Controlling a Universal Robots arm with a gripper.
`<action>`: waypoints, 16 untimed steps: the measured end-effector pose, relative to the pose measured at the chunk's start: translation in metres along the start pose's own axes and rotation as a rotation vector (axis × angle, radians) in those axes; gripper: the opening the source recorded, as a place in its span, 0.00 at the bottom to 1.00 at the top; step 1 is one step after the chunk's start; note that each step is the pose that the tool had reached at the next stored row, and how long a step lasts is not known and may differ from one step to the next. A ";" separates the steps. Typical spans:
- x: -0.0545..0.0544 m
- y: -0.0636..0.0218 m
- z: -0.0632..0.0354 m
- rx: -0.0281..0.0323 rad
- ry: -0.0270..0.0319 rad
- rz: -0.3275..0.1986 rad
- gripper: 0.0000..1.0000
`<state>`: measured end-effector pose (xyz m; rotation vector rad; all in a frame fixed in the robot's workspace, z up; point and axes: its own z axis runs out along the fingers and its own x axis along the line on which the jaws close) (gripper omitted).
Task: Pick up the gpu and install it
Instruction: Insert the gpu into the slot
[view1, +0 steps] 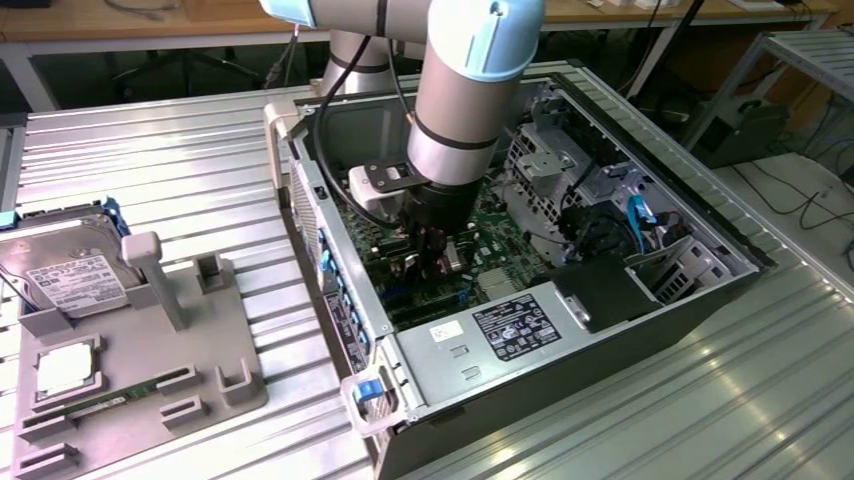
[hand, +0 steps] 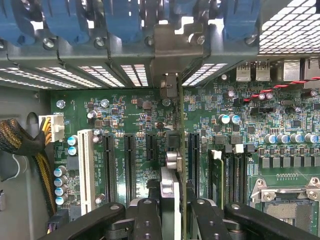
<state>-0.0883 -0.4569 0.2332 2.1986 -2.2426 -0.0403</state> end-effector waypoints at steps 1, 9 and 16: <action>0.000 0.0000 0.0000 0.0000 0.0000 0.000 0.28; 0.000 -0.0001 0.0033 0.0000 0.0001 0.000 0.28; 0.000 0.0001 0.0003 0.0013 0.0001 0.000 0.36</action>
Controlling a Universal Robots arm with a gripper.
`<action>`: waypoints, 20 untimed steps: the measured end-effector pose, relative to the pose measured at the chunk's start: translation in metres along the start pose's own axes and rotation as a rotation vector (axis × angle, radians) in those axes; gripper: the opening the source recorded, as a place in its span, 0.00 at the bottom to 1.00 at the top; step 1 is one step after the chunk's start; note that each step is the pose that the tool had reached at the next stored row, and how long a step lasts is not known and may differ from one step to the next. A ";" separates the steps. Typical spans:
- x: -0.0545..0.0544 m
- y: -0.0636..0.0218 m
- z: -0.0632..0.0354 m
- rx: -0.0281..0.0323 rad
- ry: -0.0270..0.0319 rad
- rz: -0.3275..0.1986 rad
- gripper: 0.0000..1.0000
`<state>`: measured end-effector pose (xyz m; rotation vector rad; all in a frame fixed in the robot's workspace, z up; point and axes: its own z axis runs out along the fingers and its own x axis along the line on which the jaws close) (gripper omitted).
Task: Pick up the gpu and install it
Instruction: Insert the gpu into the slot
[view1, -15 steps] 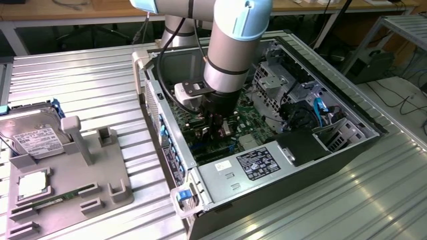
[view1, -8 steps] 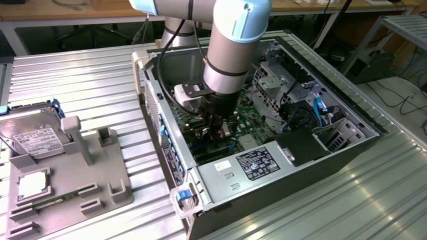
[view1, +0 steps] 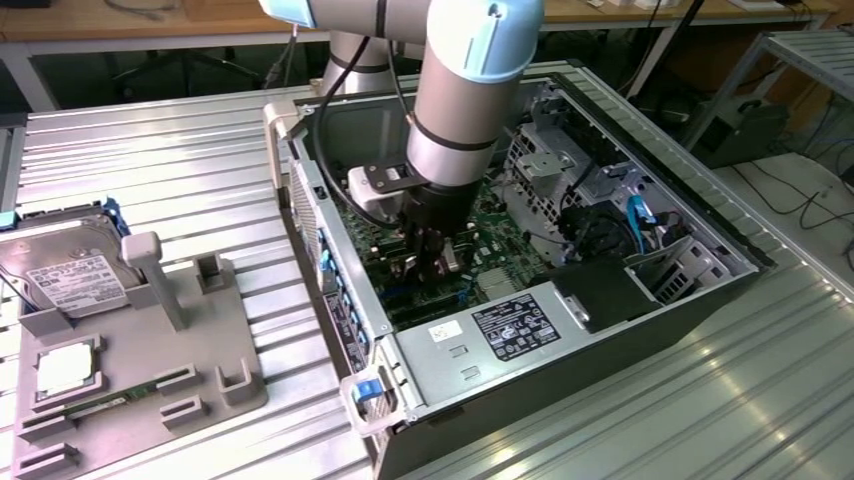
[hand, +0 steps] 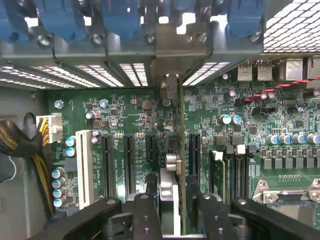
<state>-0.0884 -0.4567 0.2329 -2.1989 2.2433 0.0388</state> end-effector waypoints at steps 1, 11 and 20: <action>0.000 0.0000 -0.0044 0.0012 -0.0002 0.000 0.36; -0.001 0.0009 -0.0533 0.0114 -0.0004 0.000 0.36; -0.001 0.0010 -0.0605 0.0127 -0.0004 0.000 0.35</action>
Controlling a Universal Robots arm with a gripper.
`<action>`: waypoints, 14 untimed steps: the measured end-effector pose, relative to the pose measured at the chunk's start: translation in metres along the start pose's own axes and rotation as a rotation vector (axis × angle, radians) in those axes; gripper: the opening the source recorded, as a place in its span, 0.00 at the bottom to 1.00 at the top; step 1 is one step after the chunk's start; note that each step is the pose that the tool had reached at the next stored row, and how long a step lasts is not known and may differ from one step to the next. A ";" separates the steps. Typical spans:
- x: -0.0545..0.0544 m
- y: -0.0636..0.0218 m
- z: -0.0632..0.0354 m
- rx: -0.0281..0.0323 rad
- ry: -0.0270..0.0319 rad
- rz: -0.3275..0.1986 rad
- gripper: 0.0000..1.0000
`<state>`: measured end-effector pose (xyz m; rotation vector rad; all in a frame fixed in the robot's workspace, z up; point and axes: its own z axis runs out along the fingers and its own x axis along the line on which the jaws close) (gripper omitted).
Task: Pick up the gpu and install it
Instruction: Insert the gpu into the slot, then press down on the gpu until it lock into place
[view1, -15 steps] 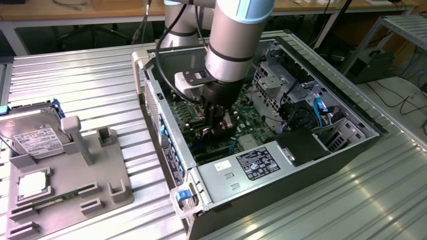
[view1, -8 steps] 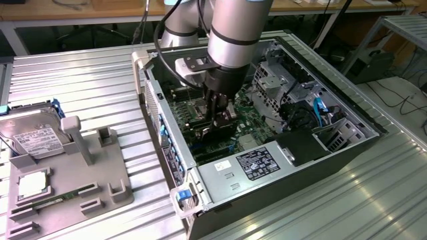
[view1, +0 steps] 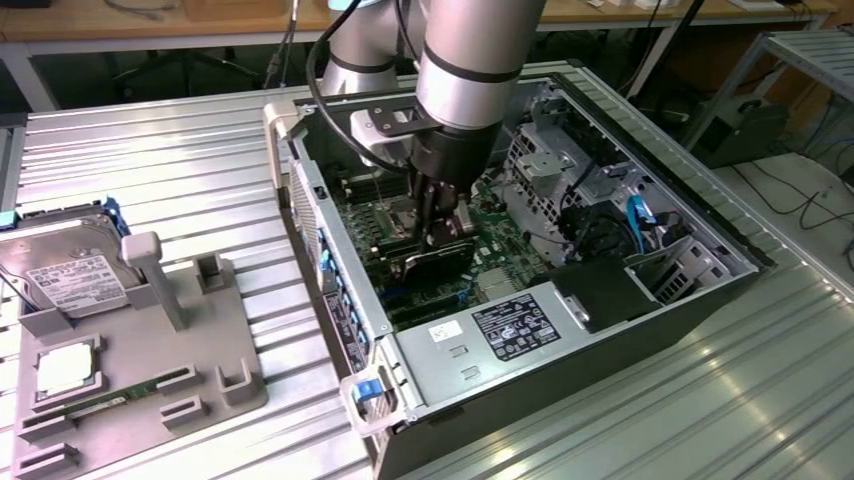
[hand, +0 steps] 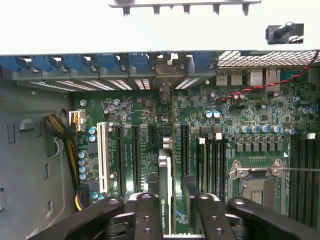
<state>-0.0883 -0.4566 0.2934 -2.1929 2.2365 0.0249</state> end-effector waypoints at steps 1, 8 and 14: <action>0.000 0.0000 0.0000 0.0000 0.0000 0.000 0.27; 0.000 0.0000 0.0000 0.0000 0.0001 0.000 0.11; 0.000 0.0000 0.0000 0.0001 0.0000 0.000 0.11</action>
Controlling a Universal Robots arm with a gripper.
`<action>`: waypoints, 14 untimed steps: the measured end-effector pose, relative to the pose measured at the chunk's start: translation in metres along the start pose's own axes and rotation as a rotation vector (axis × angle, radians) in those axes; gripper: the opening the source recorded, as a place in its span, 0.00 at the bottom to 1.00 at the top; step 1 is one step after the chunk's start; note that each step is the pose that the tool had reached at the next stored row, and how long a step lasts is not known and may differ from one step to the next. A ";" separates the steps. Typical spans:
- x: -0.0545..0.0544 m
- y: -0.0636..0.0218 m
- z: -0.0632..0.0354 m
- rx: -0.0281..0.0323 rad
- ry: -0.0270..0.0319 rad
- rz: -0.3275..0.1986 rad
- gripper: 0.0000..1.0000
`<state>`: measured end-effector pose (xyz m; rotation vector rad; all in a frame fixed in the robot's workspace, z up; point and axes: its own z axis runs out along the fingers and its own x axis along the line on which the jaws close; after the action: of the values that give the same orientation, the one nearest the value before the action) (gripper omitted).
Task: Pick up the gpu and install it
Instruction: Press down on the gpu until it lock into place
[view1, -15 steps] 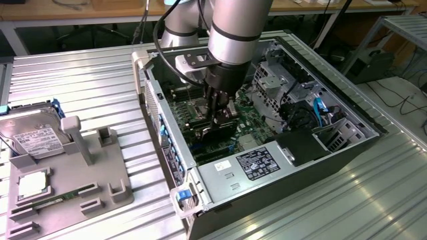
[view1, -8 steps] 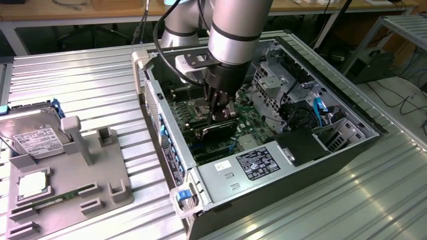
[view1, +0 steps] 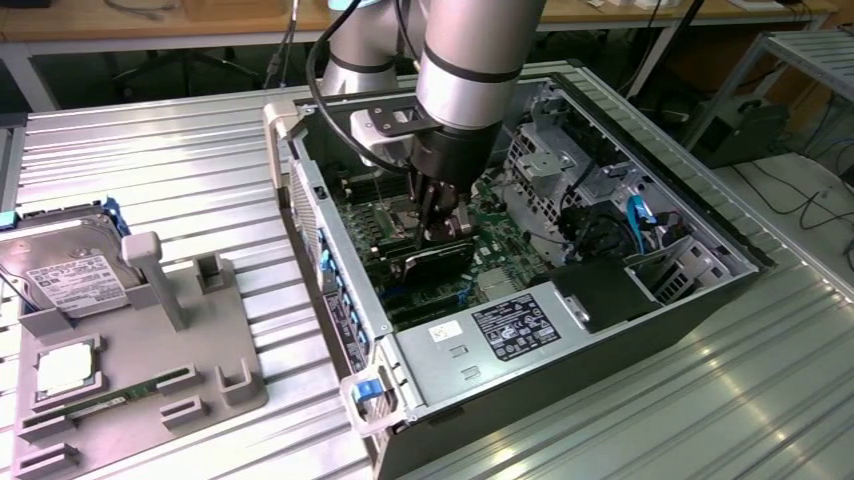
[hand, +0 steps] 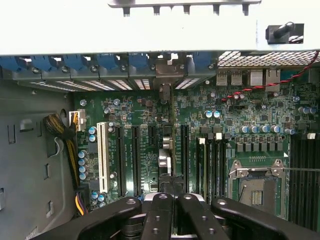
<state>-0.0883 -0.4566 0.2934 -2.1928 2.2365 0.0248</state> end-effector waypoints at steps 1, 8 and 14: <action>0.000 0.0000 0.0000 -0.0001 0.0000 0.000 0.11; 0.000 0.0056 0.0001 -0.0005 0.0001 -0.025 0.11; 0.000 0.0109 0.0007 -0.0012 0.0003 -0.070 0.11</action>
<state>-0.0992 -0.4566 0.2928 -2.2706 2.1582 0.0253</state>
